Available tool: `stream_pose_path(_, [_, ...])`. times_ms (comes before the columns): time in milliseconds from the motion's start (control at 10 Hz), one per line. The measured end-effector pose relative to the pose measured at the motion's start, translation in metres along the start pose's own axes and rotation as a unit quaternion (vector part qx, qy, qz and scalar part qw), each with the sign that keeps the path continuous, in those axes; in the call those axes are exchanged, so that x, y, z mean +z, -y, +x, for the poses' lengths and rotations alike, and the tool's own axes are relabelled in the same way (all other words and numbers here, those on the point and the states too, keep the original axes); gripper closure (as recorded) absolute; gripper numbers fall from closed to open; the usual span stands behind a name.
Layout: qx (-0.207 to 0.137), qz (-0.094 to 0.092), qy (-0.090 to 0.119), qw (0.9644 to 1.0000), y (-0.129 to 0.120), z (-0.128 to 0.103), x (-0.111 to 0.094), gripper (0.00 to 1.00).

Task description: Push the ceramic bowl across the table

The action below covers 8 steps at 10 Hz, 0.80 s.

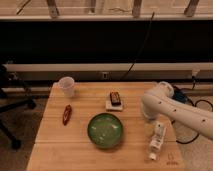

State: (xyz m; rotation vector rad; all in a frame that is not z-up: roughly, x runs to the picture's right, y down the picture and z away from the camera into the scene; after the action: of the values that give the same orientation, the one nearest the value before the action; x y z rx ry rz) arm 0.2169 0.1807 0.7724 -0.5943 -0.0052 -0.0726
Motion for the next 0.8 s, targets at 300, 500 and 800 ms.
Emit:
stream_pose_path(300, [-0.002, -0.004, 0.000, 1.0000, 0.000, -0.004, 0.007, 0.47])
stream_pose_path(500, [-0.004, -0.007, 0.000, 1.0000, 0.000, -0.006, 0.011, 0.49])
stream_pose_path(800, [-0.007, -0.014, 0.002, 0.9999, 0.001, -0.010, 0.018, 0.71])
